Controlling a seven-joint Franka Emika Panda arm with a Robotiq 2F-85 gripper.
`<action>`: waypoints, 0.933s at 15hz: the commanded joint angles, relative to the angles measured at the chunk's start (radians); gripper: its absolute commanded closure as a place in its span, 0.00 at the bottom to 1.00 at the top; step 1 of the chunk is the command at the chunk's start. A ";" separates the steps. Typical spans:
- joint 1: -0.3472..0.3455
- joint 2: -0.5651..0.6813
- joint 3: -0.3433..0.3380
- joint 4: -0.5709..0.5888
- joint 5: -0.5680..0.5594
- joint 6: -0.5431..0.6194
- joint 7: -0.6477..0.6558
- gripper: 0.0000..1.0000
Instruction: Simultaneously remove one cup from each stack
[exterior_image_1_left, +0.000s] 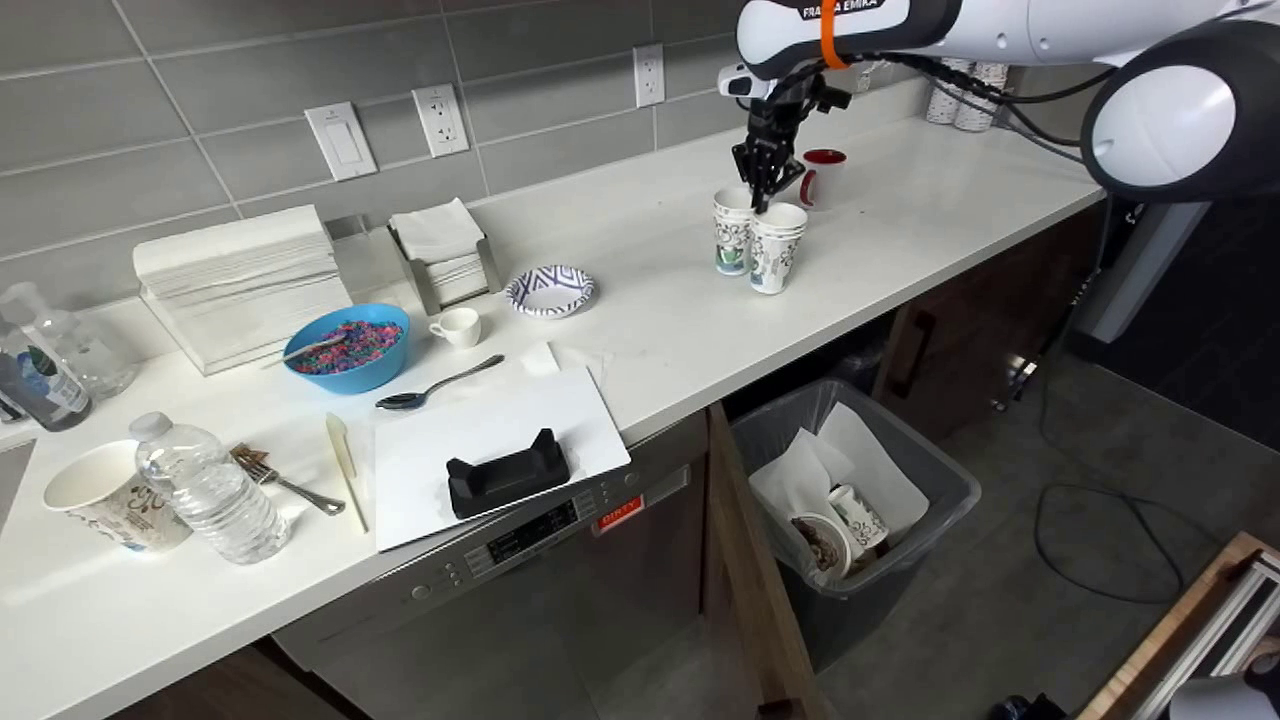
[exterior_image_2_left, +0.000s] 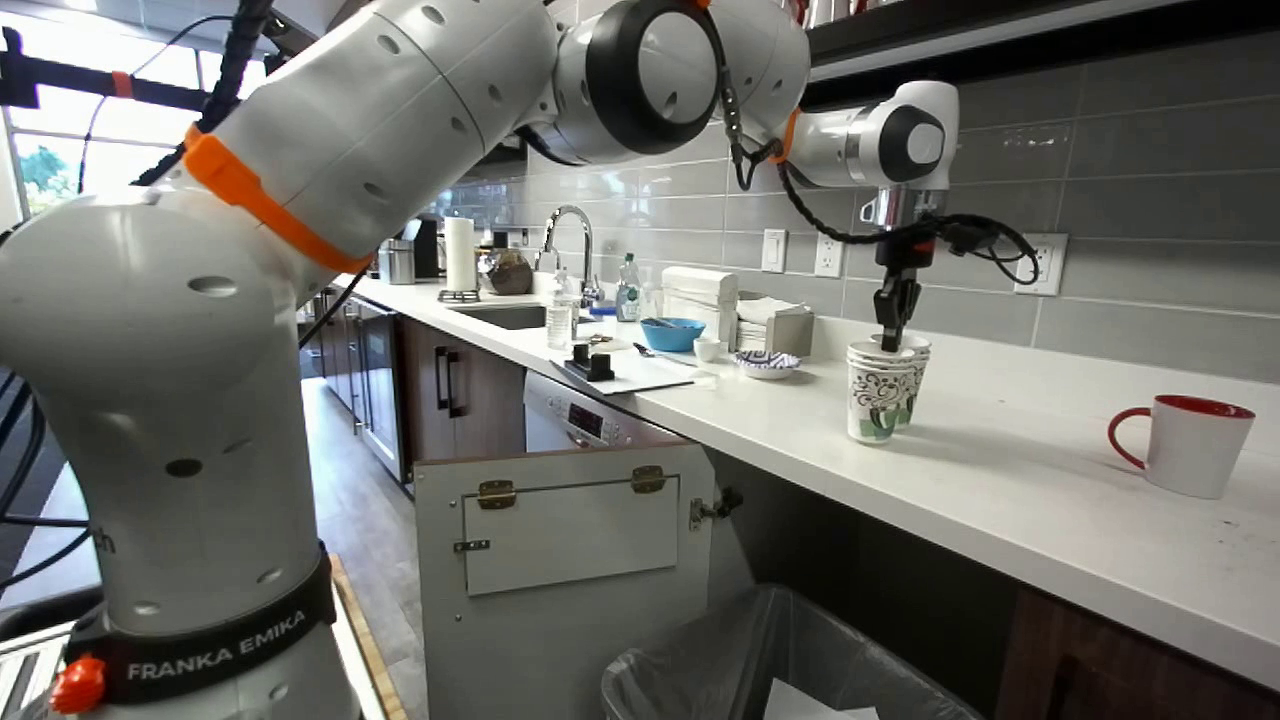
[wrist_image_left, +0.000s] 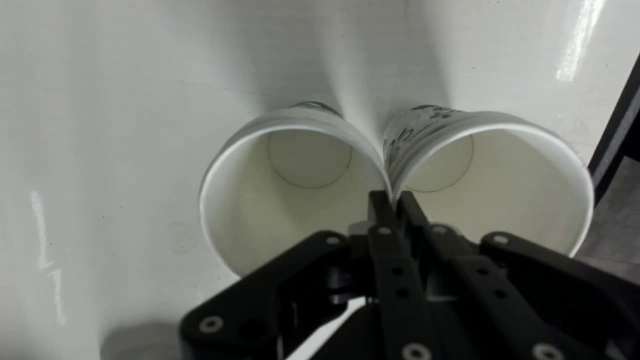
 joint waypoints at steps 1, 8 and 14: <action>0.006 -0.003 -0.009 0.009 0.000 -0.064 0.058 0.98; 0.008 0.004 -0.004 0.018 0.000 -0.107 0.122 0.98; 0.014 -0.001 -0.004 0.015 -0.004 -0.101 0.136 0.98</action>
